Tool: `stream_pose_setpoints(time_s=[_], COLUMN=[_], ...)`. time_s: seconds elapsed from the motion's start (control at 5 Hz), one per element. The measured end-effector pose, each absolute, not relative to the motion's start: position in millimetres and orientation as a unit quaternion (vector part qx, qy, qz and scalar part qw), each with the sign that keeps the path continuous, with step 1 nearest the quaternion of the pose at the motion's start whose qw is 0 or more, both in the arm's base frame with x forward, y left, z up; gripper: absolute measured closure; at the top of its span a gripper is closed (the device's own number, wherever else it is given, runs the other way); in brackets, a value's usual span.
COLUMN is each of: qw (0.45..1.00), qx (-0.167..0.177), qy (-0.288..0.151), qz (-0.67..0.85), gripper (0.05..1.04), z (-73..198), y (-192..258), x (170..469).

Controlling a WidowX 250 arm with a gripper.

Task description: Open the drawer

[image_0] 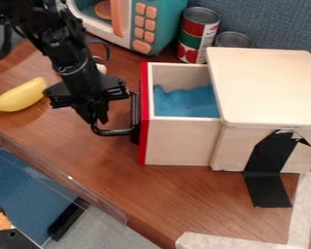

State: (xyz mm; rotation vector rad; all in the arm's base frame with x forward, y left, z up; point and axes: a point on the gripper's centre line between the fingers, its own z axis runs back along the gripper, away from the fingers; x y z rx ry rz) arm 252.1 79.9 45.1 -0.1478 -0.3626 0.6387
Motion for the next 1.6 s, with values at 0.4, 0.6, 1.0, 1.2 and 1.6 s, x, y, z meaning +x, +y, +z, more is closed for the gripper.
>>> stream_pose_setpoints(time_s=[0.4, 0.6, 1.0, 1.2, 1.6], qw=[0.931, 0.931, 0.948, 0.954, 0.987], qx=[-0.067, -0.068, -0.110, -0.155, -0.116], qy=[-0.177, -0.173, -0.174, -0.153, -0.102], qz=[0.311, 0.315, 0.241, 0.206, 0.048], gripper=[0.888, 0.651, 0.091, 0.079, 0.083], z=[45, 48, 92, 121, 141], y=[84, 84, 73, 66, 23], x=[250, 248, 253, 250, 234])
